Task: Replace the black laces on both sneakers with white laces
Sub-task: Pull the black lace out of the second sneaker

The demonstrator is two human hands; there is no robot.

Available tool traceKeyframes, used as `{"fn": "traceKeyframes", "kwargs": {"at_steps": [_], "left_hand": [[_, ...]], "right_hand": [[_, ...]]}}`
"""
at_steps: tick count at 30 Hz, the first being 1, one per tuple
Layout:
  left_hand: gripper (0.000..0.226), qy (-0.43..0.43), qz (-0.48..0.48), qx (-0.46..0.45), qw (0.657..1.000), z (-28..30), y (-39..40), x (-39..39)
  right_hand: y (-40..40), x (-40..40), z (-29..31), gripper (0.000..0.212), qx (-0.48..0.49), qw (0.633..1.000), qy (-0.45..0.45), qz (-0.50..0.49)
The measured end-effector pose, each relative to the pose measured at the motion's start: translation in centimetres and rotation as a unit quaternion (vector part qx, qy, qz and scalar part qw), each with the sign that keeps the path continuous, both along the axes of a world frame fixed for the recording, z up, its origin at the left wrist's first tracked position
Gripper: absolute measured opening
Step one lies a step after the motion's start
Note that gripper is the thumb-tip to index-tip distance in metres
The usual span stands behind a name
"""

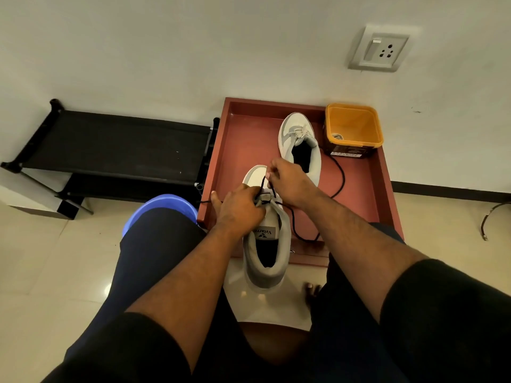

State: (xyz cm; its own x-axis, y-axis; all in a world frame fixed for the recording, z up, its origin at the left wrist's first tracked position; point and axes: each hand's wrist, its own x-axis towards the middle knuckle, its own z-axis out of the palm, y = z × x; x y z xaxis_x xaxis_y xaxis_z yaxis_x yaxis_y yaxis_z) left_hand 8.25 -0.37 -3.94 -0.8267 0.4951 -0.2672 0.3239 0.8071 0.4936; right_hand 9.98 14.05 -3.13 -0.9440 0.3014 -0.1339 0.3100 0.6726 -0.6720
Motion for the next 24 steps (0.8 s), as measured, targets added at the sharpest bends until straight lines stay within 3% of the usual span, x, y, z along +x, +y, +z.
{"fn": "traceKeyframes", "kwargs": {"at_steps": [4,7,9,12,16,19,22,24], "left_hand": [[0.047,-0.004,0.021,0.018,1.0,0.0,0.1,0.1],[0.052,-0.013,0.049,0.07,0.996,0.0,0.1,0.4],[0.041,-0.004,0.046,0.089,0.995,-0.1,0.1,0.6],[0.025,0.024,0.007,0.044,0.999,-0.2,0.1,0.7],[0.034,0.028,-0.014,-0.007,0.999,-0.2,0.2,0.7],[0.035,0.031,-0.018,-0.006,0.999,-0.2,0.2,0.6],[0.034,0.034,-0.019,0.005,0.999,-0.2,0.3,0.7],[0.035,0.032,-0.016,0.011,0.999,-0.2,0.4,0.6]], "right_hand": [[0.4,1.5,-0.7,0.012,-0.104,0.994,-0.02,-0.04],[0.8,2.9,-1.7,0.016,-0.111,0.99,-0.045,-0.07],[0.6,3.5,-2.5,0.016,-0.114,0.99,-0.044,-0.075],[0.1,3.5,-2.7,0.008,-0.086,0.994,-0.005,-0.074],[0.6,2.1,-1.7,0.011,0.028,0.998,0.008,-0.053],[2.0,0.4,1.8,0.016,0.091,0.991,0.073,-0.072],[2.4,-0.8,3.9,0.019,0.144,0.988,0.053,-0.03],[2.1,-0.3,3.1,0.023,0.107,0.994,0.017,-0.031]]}}
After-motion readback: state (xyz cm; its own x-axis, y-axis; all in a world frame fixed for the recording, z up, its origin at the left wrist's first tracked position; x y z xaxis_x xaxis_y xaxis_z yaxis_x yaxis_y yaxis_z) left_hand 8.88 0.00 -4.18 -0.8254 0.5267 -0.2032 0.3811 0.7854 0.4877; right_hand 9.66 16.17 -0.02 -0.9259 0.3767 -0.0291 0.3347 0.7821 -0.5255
